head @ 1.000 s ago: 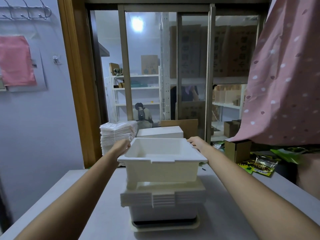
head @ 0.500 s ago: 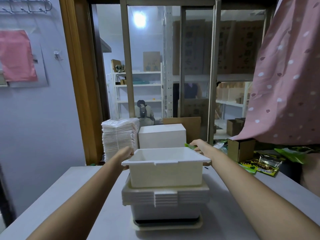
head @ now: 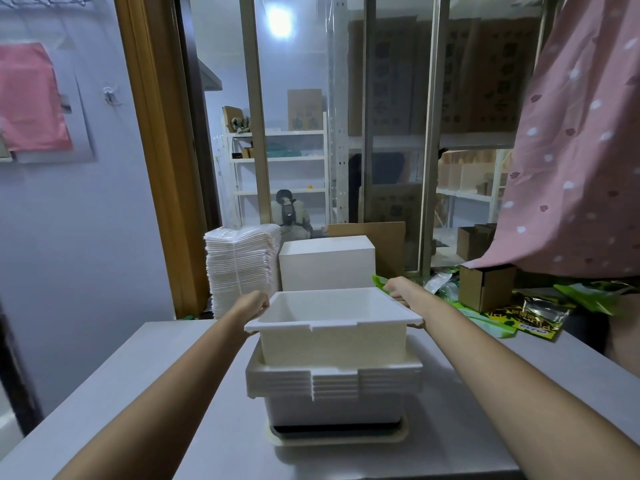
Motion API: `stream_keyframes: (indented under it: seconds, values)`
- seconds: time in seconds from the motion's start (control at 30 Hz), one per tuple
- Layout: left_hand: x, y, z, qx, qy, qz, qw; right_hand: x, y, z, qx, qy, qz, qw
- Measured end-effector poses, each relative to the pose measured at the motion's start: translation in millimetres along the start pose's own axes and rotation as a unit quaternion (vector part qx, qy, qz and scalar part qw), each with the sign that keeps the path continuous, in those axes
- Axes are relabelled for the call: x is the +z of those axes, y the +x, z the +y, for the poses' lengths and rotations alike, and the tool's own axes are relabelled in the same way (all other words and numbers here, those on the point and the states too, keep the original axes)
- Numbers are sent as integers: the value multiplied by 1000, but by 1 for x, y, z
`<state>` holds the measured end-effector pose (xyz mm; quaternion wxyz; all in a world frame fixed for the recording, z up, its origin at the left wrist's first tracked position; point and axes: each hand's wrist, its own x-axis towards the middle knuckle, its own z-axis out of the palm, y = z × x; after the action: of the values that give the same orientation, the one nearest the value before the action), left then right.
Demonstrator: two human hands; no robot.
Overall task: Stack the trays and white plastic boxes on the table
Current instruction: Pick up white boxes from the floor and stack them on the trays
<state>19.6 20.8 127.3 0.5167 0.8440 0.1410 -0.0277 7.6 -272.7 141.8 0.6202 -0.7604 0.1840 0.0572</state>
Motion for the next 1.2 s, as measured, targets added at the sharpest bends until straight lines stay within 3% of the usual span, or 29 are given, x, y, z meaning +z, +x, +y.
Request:
stream_keyframes:
  seconds: [0.37,0.57,0.77,1.2]
  values:
    - [2,2,-6,-19,-55,4,998,1,5,8,-17,30,40,999]
    - [-3,7,-2,14,24,0,1000,2,8,12,-25,29,54,998]
    - [-5,7,-2,17,32,1,999,1,8,13,-16,21,62,998]
    - [4,11,-15,-28,-73,11,997,-1,-12,17,-14,56,38,998]
